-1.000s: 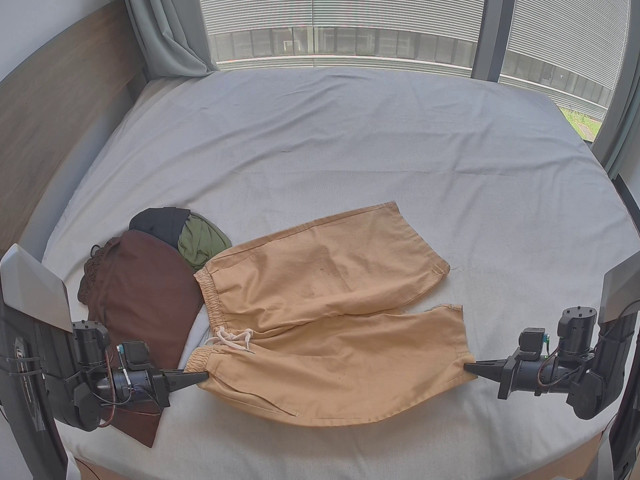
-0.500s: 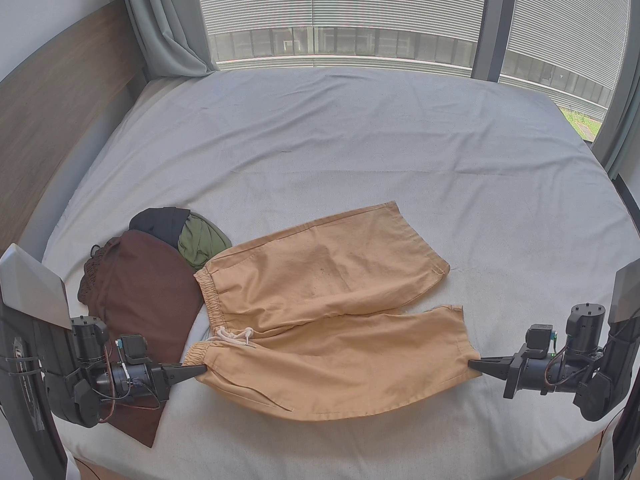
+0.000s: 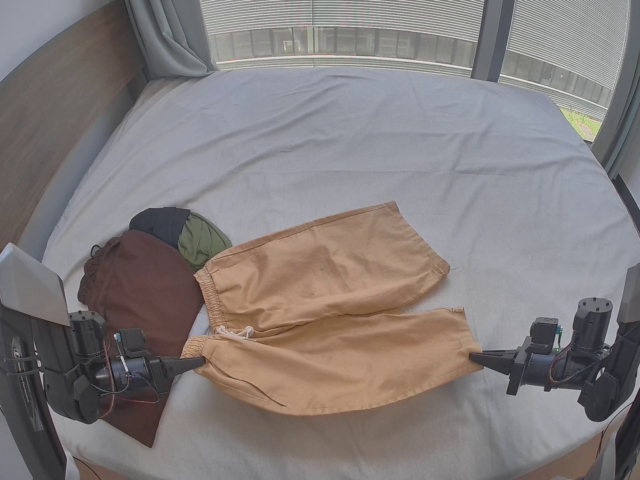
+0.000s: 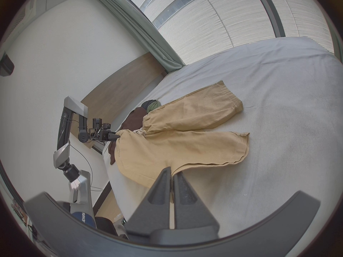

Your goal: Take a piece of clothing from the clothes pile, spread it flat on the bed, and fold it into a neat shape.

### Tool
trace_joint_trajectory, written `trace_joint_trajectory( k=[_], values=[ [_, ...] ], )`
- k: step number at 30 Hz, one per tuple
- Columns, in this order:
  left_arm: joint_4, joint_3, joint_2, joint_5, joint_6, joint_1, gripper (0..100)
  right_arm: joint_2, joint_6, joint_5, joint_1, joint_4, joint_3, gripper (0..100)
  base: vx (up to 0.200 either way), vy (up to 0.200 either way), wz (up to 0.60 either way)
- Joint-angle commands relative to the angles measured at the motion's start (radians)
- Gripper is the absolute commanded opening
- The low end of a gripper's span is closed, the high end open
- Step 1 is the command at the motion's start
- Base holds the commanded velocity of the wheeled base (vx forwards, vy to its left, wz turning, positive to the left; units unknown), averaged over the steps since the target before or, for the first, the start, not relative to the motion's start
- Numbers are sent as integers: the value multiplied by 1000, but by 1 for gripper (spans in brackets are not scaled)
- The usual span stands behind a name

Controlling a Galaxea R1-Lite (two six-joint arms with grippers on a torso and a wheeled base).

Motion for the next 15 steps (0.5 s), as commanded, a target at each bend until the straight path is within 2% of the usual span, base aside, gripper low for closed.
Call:
trace_joint_trajectory(
  k=[1, 8, 15],
  values=[
    [-1, -1, -41, 0, -38, 3, 0, -24, 32, -1, 2, -2, -30, 0, 0, 0, 0],
    [-1, -3, -74, 0, -81, 3, 0, -56, 108, -9, 5, -2, -77, 0, 0, 0, 0],
    [-1, -7, -74, 0, -82, 4, 0, -59, 119, -13, 9, -2, -112, 0, 0, 0, 0]
  ],
)
